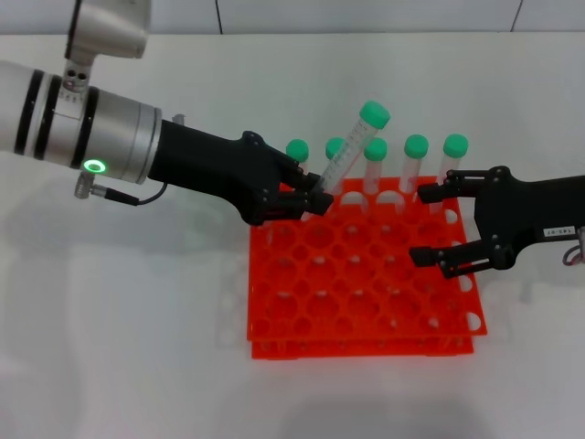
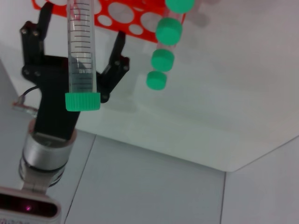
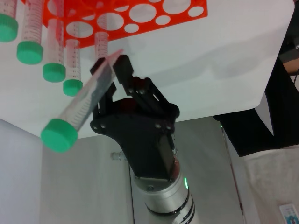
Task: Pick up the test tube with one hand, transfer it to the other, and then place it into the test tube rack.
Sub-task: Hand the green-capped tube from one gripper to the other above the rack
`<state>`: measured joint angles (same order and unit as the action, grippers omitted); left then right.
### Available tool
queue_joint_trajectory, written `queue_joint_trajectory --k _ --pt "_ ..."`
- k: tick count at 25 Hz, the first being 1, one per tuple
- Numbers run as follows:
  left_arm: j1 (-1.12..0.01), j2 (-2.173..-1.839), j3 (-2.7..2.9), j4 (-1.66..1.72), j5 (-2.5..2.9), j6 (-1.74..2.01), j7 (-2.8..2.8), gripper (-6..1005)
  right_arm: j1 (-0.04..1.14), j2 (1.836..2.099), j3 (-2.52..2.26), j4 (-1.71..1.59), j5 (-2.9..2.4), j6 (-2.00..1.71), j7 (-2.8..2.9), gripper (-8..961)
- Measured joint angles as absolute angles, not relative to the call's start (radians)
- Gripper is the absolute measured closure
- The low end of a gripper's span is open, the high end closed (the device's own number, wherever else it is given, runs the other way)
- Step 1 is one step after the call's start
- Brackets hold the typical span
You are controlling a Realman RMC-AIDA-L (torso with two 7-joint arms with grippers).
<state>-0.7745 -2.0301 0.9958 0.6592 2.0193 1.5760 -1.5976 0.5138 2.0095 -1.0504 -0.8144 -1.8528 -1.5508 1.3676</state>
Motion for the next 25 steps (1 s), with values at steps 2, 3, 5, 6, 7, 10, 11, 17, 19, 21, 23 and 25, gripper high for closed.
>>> queue_joint_trajectory --k 2,3,5,6,7,10,11,17,19,21,23,25 --pt "-0.780 -2.034 0.996 0.658 2.027 1.564 -1.597 816 0.514 2.009 -1.046 -0.814 -1.853 -1.551 1.369 81" --pt "-0.782 -2.036 0.996 0.658 2.028 1.558 -1.596 816 0.514 2.009 -1.042 -0.814 -1.853 -1.551 1.370 81" --pt "-0.783 -2.042 0.996 0.657 2.031 1.547 -1.592 816 0.514 2.008 -1.032 -0.810 -1.853 -1.551 1.371 81" --pt "-0.783 -2.044 0.997 0.656 2.032 1.541 -1.591 816 0.513 2.008 -1.028 -0.808 -1.853 -1.553 1.371 81" --pt "-0.784 -2.047 0.997 0.656 2.033 1.535 -1.590 816 0.513 2.007 -1.022 -0.806 -1.853 -1.557 1.371 81" --pt "-0.784 -2.052 0.997 0.656 2.033 1.514 -1.576 816 0.508 2.005 -1.010 -0.803 -1.853 -1.566 1.371 81" --pt "-0.782 -2.055 0.997 0.656 2.030 1.510 -1.563 816 0.507 2.004 -1.010 -0.803 -1.853 -1.567 1.372 81" --pt "-0.776 -2.074 0.997 0.653 2.022 1.518 -1.495 816 0.496 1.997 -0.997 -0.802 -1.853 -1.567 1.400 82" --pt "-0.777 -2.077 0.997 0.641 2.022 1.518 -1.480 815 0.495 1.997 -0.971 -0.800 -1.851 -1.569 1.418 82" --pt "-0.780 -2.078 0.997 0.624 2.022 1.518 -1.467 815 0.495 1.998 -0.951 -0.797 -1.846 -1.572 1.433 82" --pt "-0.780 -2.078 0.997 0.619 2.022 1.516 -1.460 815 0.498 1.997 -0.933 -0.794 -1.843 -1.575 1.460 82" --pt "-0.777 -2.079 0.997 0.618 2.021 1.513 -1.455 815 0.503 1.994 -0.908 -0.792 -1.841 -1.576 1.495 82"
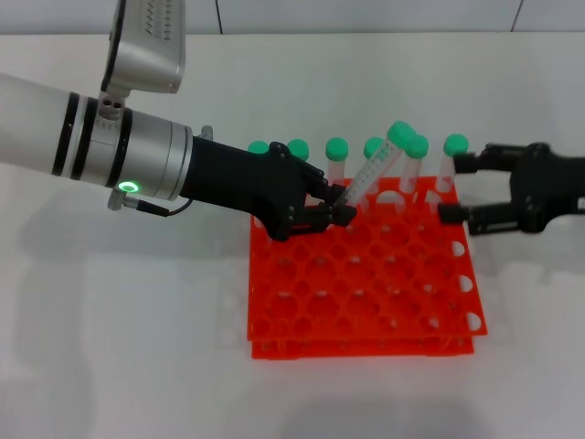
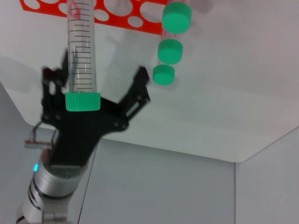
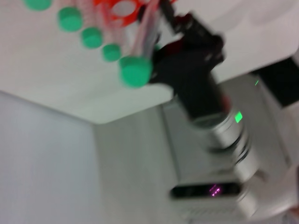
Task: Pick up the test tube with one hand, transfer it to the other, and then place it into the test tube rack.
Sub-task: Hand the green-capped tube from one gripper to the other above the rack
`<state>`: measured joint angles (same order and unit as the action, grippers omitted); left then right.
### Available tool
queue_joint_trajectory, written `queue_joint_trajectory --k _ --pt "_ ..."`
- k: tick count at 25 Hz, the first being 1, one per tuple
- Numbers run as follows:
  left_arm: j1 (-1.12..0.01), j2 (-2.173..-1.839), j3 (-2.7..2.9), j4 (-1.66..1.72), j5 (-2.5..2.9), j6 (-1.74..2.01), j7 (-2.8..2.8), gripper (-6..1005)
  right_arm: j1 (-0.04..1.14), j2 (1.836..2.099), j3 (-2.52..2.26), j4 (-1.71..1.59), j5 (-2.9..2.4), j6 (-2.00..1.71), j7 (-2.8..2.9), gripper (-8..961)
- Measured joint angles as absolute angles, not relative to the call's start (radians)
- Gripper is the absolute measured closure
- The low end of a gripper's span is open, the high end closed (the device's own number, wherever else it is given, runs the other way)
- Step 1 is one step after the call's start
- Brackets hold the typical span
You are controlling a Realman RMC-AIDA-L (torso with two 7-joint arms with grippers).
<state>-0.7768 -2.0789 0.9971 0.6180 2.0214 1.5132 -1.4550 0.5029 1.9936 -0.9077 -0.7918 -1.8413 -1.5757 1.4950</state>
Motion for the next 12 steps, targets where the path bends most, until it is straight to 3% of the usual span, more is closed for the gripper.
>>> queue_joint_trajectory --k 12 --pt "-0.775 -2.082 0.997 0.617 2.010 1.511 -1.451 816 0.508 1.990 -0.858 -0.736 -1.720 -1.621 1.622 83"
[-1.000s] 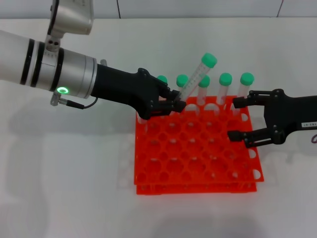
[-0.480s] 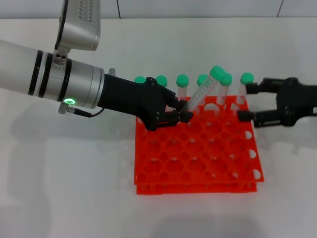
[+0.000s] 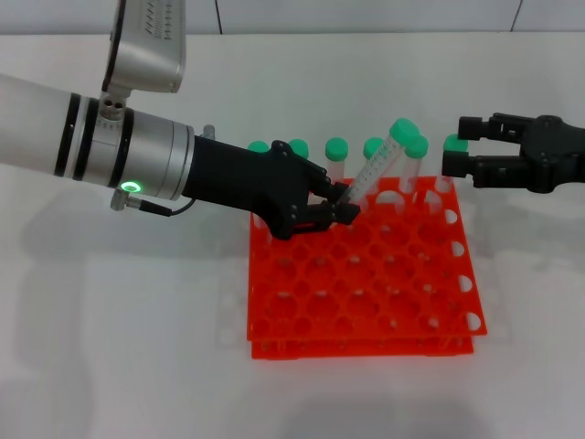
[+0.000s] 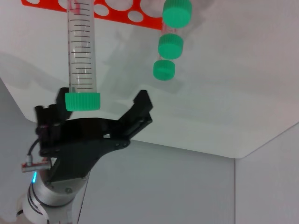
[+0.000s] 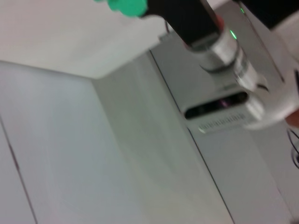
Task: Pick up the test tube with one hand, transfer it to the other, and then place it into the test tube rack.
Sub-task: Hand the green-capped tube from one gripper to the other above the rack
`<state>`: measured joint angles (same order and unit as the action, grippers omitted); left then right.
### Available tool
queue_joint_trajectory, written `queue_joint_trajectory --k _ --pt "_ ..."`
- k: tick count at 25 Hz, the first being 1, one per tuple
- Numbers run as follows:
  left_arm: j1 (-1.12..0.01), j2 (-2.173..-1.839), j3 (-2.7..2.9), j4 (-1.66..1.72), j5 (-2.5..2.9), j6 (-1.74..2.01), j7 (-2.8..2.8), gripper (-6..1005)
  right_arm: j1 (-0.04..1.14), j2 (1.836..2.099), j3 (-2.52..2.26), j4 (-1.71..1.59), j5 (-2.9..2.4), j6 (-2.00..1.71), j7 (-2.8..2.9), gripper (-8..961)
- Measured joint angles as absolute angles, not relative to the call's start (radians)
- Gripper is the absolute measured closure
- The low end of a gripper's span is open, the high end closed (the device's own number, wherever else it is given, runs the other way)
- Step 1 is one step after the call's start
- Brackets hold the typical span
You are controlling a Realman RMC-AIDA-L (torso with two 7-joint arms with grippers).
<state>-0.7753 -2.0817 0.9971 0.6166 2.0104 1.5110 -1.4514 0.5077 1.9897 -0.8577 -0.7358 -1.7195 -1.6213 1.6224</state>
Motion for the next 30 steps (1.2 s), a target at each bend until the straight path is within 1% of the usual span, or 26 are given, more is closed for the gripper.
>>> queue_joint_trajectory --k 2,7,16,30 --pt "-0.775 -2.082 0.997 0.617 2.010 1.511 -1.451 816 0.512 1.993 -0.859 -0.700 -1.693 -1.633 1.616 83" --pt "-0.775 -2.082 0.997 0.617 2.009 1.511 -1.450 815 0.529 2.010 -0.863 -0.592 -1.633 -1.652 1.549 84" --pt "-0.775 -2.082 0.997 0.617 2.009 1.503 -1.448 815 0.549 2.025 -0.870 -0.428 -1.510 -1.654 1.372 84" --pt "-0.775 -2.082 0.997 0.617 2.001 1.473 -1.447 815 0.606 2.028 -0.884 -0.210 -1.399 -1.649 1.120 89"
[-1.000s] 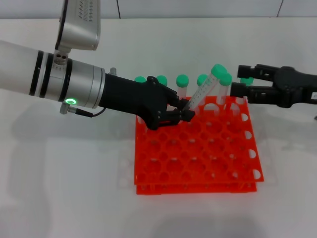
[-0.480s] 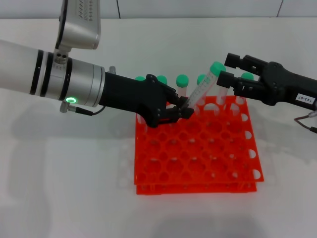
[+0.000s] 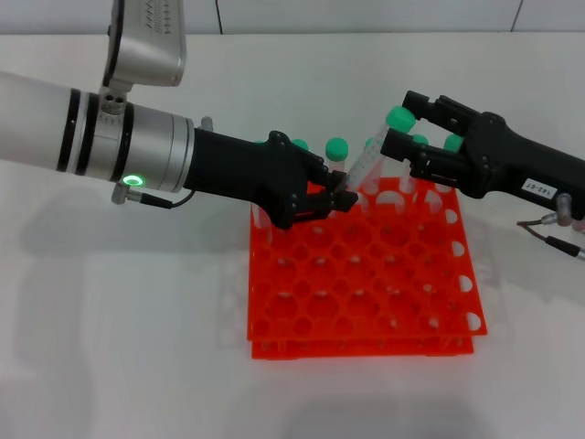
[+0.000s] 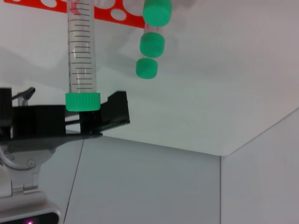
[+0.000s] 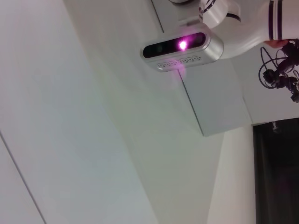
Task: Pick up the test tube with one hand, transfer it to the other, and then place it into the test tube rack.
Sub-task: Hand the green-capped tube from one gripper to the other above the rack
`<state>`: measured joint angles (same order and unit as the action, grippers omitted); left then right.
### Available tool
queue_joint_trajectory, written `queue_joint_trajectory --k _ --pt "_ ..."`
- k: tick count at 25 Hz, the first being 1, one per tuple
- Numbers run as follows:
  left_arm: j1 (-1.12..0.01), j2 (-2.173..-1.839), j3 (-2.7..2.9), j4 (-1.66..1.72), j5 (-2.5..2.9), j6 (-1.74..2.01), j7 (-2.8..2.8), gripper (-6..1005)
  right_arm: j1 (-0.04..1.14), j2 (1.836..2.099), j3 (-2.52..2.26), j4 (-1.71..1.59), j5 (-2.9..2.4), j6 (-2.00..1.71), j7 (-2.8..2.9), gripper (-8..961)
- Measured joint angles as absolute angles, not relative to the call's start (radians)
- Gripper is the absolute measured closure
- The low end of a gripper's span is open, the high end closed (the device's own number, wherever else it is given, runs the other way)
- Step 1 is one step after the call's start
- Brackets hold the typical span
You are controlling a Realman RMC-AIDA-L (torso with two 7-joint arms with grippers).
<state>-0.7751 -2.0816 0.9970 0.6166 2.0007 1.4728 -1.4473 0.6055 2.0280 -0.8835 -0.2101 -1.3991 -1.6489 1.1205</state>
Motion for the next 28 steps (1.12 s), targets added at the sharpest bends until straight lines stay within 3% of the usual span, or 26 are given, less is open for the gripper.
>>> queue_joint_trajectory --k 18,24,28 --pt "-0.779 -2.082 1.006 0.617 1.996 1.473 -1.446 816 0.616 2.028 -0.873 -0.151 -1.368 -1.639 1.036 176" --pt "-0.778 -2.082 1.006 0.617 1.996 1.471 -1.445 816 0.622 2.028 -0.878 -0.129 -1.355 -1.641 1.020 359" --pt "-0.778 -2.082 1.006 0.617 1.996 1.470 -1.443 816 0.624 2.028 -0.880 -0.123 -1.355 -1.641 1.020 395"
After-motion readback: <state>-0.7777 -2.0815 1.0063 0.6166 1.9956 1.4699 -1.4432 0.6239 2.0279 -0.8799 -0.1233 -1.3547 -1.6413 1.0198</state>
